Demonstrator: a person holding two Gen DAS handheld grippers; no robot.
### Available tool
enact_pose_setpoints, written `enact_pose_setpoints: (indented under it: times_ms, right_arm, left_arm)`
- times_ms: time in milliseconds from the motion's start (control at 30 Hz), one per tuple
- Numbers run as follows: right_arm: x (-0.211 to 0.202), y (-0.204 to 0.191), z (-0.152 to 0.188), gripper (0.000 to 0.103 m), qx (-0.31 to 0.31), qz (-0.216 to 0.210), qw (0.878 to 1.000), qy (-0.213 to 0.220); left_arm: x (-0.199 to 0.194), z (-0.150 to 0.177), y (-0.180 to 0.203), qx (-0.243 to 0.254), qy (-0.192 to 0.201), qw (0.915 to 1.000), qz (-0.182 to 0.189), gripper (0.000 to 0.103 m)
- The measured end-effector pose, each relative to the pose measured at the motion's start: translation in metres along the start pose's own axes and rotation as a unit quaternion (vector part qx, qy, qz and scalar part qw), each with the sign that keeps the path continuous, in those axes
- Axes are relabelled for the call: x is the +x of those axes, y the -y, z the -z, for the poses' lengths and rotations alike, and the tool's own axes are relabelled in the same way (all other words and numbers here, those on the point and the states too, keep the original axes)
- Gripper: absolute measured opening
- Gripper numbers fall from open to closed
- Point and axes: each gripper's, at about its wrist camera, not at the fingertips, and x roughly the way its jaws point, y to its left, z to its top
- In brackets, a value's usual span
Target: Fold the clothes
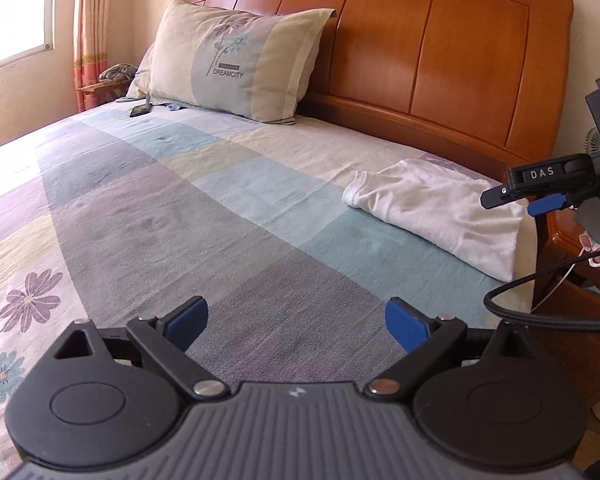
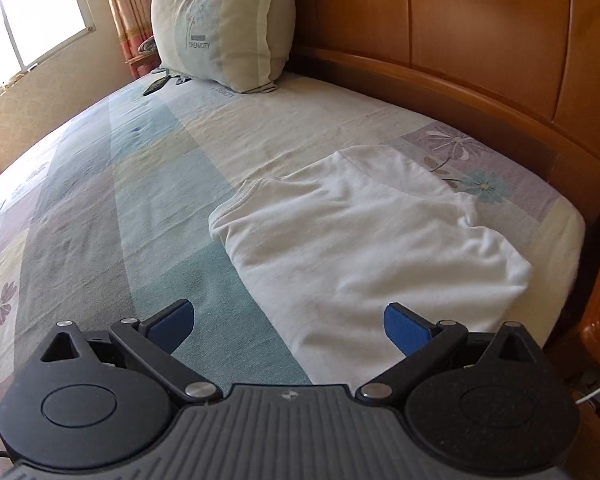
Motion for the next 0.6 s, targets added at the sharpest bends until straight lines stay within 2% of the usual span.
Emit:
enact_pose_setpoints:
  times_ms: [100,200,333,433,600]
  right_arm:
    - [-0.020,0.002,0.022,0.103,0.013,0.062,0.998,0.004]
    - [-0.034,-0.003,0.050,0.103,0.036,0.093,0.995,-0.002]
    - [-0.063,-0.012,0.077,0.103,0.073,0.095,0.993,0.021]
    - [-0.089,-0.004,0.080,0.103,0.104,0.115,0.987,0.042]
    - [-0.127,0.011,0.077,0.103,0.144,0.138,0.977,0.081]
  left_arm:
    - [-0.010,-0.003,-0.004,0.017,0.014,0.9993,0.032,0.096]
    - [-0.017,-0.005,-0.005,0.039,0.017,0.9975,0.056,0.100]
    - [-0.023,-0.003,-0.004,0.073,0.006,0.9925,0.098,0.100]
    - [-0.028,0.002,-0.002,0.101,-0.004,0.9862,0.132,0.100]
    - [-0.036,0.010,-0.007,0.107,-0.023,0.9750,0.193,0.100]
